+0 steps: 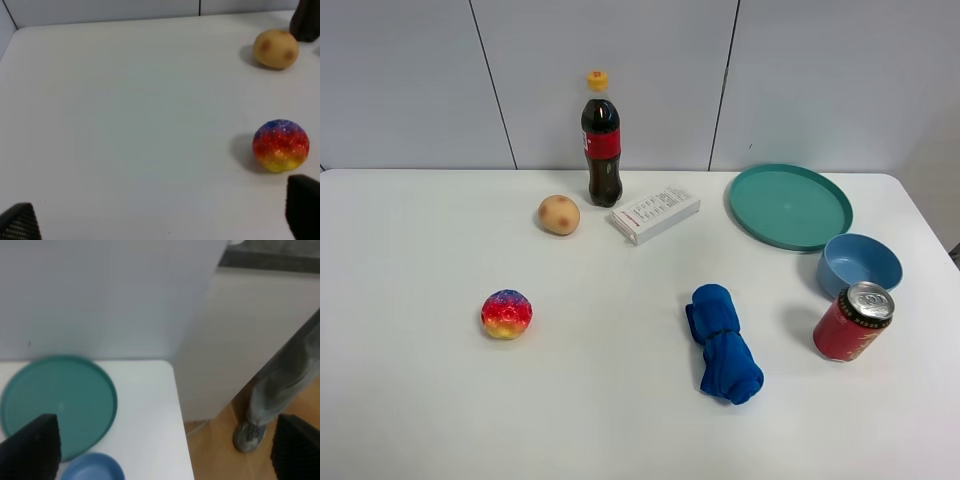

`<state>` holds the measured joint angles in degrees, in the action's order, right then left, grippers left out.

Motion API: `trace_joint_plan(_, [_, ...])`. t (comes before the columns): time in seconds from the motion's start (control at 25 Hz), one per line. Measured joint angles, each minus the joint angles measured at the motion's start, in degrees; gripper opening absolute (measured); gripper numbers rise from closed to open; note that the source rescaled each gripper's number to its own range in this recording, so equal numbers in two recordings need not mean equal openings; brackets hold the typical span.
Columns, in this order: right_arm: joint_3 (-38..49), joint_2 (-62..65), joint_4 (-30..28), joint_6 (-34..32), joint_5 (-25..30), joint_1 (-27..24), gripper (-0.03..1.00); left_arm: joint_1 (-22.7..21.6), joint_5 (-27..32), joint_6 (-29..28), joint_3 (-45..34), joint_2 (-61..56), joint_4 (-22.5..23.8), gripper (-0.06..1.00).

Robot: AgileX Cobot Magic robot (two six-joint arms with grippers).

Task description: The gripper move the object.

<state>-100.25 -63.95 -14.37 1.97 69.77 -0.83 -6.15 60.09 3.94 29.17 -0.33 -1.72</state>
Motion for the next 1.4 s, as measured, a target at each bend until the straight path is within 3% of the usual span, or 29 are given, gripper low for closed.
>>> trace_joint_plan(0.2, [5.5,8.2,-0.5,-0.9,-0.2,0.0,0.58,0.0,0.0,0.0,0.0,0.0,0.0,1.0])
trace_joint_plan(0.36, [17.9,17.3,-0.2,-0.9,0.0,0.0,0.58,0.0,0.0,0.0,0.0,0.0,0.0,1.0])
trace_joint_plan(0.56, [34.8,31.2,4.5,-0.9,0.2,0.0,0.58,0.0,0.0,0.0,0.0,0.0,0.0,1.0])
trace_joint_plan(0.84, [55.4,54.8,8.9,-0.9,-6.5,0.0,0.58,0.0,0.0,0.0,0.0,0.0,0.0,1.0])
trace_joint_plan(1.0, [62.7,63.7,9.9,-1.2,-8.7,0.0,0.58,0.0,0.0,0.0,0.0,0.0,0.0,1.0])
trace_joint_plan(1.4, [69.9,64.1,14.4,-1.3,-8.4,1.1,0.58,0.0,0.0,0.0,0.0,0.0,0.0,1.0])
